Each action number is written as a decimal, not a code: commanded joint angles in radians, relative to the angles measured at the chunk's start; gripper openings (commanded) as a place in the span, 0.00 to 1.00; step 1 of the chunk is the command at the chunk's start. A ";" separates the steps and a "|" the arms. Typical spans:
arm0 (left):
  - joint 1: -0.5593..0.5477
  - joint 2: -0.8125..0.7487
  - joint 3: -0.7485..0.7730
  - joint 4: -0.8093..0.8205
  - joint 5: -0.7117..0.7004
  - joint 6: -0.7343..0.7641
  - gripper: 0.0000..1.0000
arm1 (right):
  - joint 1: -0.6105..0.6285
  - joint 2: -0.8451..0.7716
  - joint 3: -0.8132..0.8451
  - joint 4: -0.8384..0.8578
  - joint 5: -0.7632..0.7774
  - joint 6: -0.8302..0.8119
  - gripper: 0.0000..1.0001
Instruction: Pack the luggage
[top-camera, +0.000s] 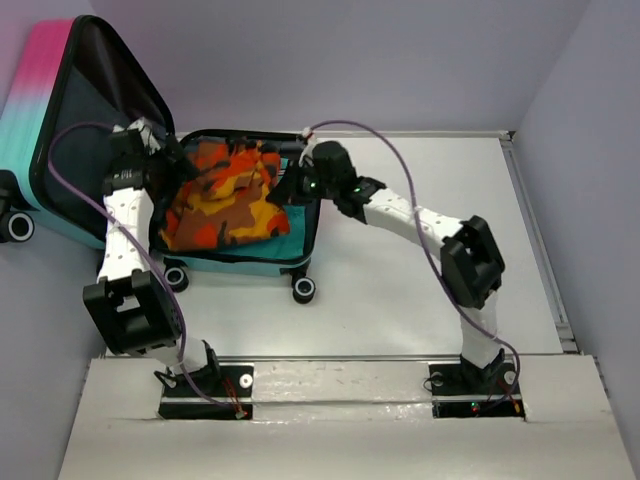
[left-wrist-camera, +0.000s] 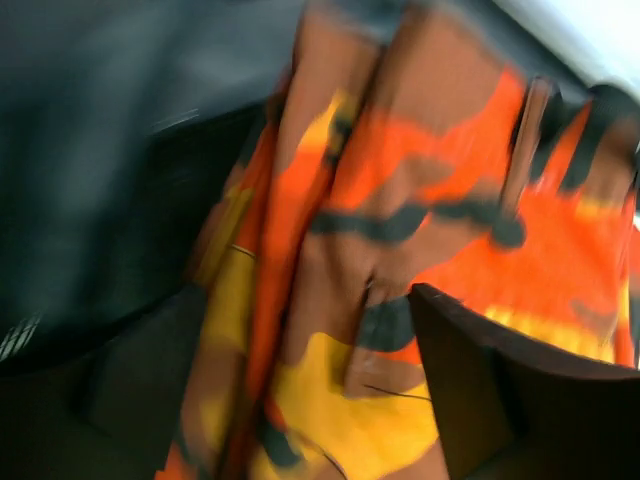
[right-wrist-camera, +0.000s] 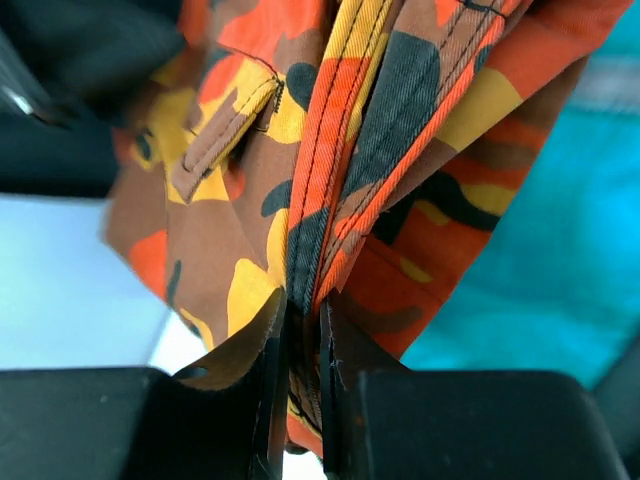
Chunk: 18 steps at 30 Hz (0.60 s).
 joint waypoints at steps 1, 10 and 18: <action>0.045 -0.100 -0.167 0.152 -0.294 -0.033 0.99 | 0.040 0.092 0.085 -0.095 0.018 -0.023 0.19; -0.031 -0.268 -0.018 0.137 -0.272 -0.056 0.99 | 0.040 0.118 0.177 -0.223 0.064 -0.169 0.94; -0.143 -0.501 -0.395 0.157 -0.253 -0.010 0.99 | 0.040 -0.026 0.110 -0.256 0.168 -0.245 0.79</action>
